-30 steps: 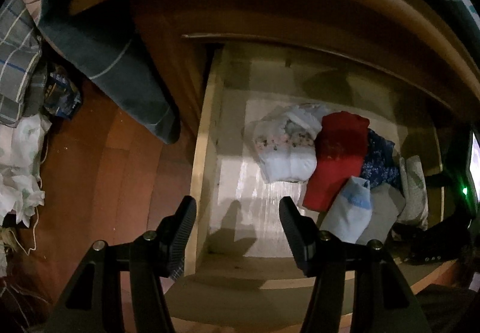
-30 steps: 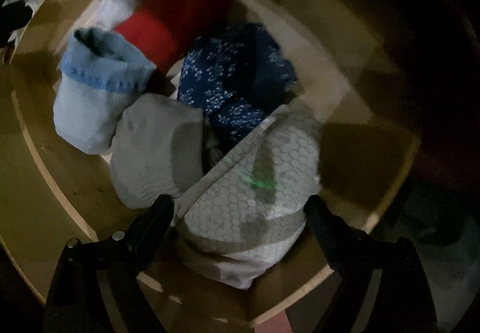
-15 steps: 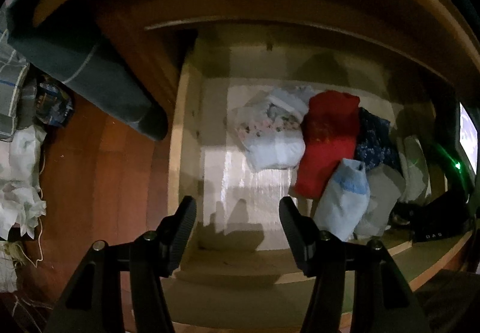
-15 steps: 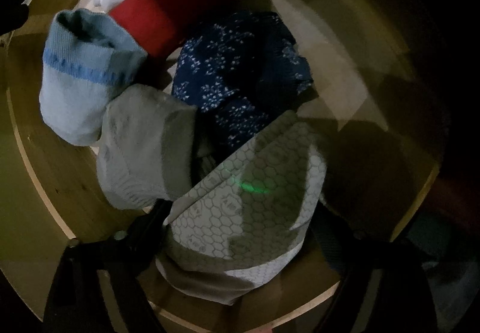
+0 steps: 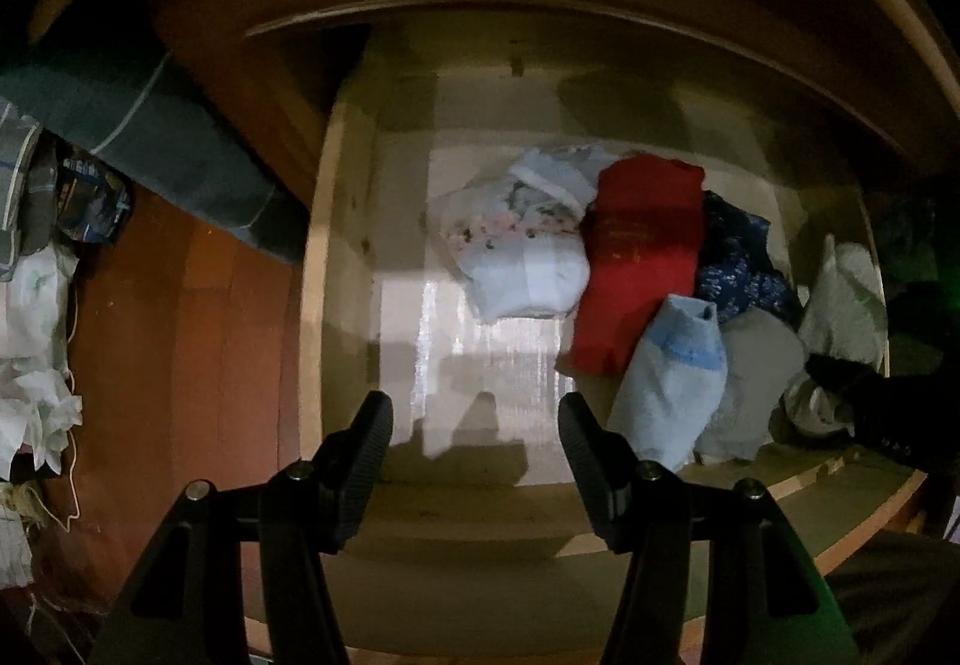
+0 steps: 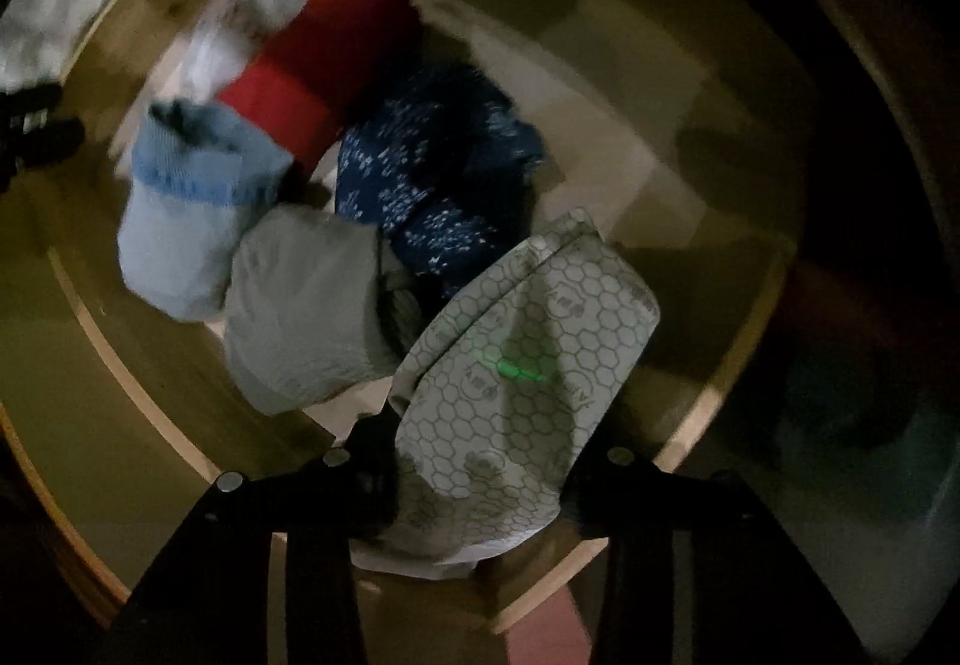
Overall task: Take underwear out of drawer
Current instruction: 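Grasp the grey hexagon-print garment with the right tool, then reach the left tool to the light blue sock while the right holds the grey garment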
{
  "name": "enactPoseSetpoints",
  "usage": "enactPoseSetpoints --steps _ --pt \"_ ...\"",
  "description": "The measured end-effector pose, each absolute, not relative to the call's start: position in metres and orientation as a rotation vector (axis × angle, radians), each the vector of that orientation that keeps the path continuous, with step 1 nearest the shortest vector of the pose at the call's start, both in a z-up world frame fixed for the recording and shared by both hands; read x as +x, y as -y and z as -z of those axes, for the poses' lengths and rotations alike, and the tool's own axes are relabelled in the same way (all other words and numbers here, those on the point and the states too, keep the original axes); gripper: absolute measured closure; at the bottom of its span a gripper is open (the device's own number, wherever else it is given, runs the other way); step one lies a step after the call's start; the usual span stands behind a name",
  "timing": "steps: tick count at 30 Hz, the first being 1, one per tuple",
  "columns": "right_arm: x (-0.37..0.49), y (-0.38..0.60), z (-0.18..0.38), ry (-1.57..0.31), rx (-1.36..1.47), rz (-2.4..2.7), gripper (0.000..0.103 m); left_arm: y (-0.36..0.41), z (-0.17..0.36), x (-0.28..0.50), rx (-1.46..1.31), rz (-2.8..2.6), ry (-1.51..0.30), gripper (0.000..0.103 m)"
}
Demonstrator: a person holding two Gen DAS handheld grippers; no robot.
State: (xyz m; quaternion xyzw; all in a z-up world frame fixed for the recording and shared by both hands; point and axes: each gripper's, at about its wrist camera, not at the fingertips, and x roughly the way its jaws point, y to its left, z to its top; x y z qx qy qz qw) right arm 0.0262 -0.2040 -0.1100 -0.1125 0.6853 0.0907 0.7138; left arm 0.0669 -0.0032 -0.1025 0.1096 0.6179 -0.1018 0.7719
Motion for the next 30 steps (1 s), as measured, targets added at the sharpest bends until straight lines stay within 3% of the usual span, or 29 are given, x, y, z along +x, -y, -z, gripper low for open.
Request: enactPoseSetpoints --steps 14,30 --pt "0.006 0.251 0.091 -1.445 0.336 0.023 0.069 0.036 0.116 0.064 0.174 0.345 -1.416 0.044" --pt "-0.006 0.269 0.111 -1.405 0.423 -0.004 0.070 0.064 0.122 0.069 0.158 0.327 -1.435 0.043"
